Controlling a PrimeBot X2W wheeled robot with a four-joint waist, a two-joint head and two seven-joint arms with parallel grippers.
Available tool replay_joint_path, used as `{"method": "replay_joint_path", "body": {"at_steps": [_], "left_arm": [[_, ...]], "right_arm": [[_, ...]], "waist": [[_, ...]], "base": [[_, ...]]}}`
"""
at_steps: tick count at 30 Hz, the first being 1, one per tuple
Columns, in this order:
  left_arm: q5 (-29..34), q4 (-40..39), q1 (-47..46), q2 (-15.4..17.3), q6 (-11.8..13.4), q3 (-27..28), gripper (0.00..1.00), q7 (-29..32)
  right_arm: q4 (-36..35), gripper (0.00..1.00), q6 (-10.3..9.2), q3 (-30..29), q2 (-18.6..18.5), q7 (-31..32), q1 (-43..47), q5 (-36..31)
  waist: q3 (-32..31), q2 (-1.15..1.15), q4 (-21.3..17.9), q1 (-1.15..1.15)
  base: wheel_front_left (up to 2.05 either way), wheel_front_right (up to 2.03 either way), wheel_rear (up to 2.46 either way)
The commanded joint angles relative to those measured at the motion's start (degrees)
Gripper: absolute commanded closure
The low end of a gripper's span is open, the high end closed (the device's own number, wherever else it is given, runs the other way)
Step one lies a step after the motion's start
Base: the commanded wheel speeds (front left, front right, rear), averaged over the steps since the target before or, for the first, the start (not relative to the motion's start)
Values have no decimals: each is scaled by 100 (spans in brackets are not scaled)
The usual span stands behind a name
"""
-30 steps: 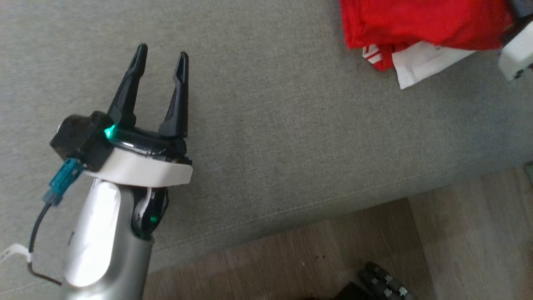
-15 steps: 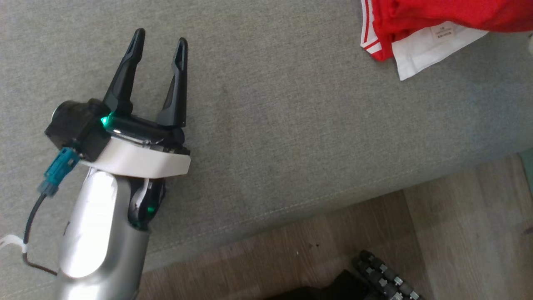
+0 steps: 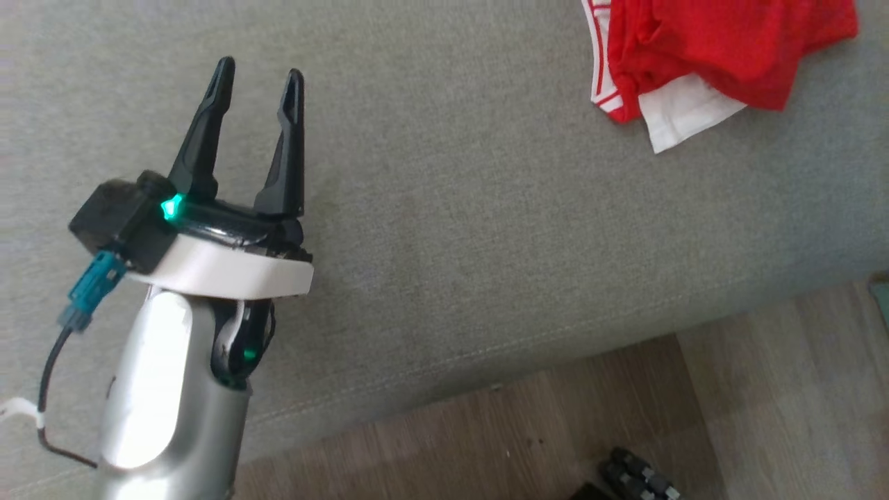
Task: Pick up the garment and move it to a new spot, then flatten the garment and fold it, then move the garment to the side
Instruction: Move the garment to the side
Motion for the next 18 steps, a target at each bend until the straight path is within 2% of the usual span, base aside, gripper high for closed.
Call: {"method": "replay_joint_path", "body": {"at_steps": [1, 10, 18], "left_arm": [[-35, -194, 63, 17, -36, 197, 0, -29], [-124, -304, 379, -95, -36, 520, 0, -29], [-174, -318, 730, -121, -36, 895, 0, -29]], "right_arm": [[-279, 0, 10, -92, 10, -54, 152, -41], [-1179, 0, 10, -874, 1061, -286, 829, -103], [-1746, 0, 10, -1111, 1883, -471, 1838, -402]], "waist": [[-206, 0, 93, 0], [-902, 0, 616, 0], [-1336, 0, 1013, 0]], "base": [[0, 0, 0], [0, 0, 0], [0, 0, 0]]}}
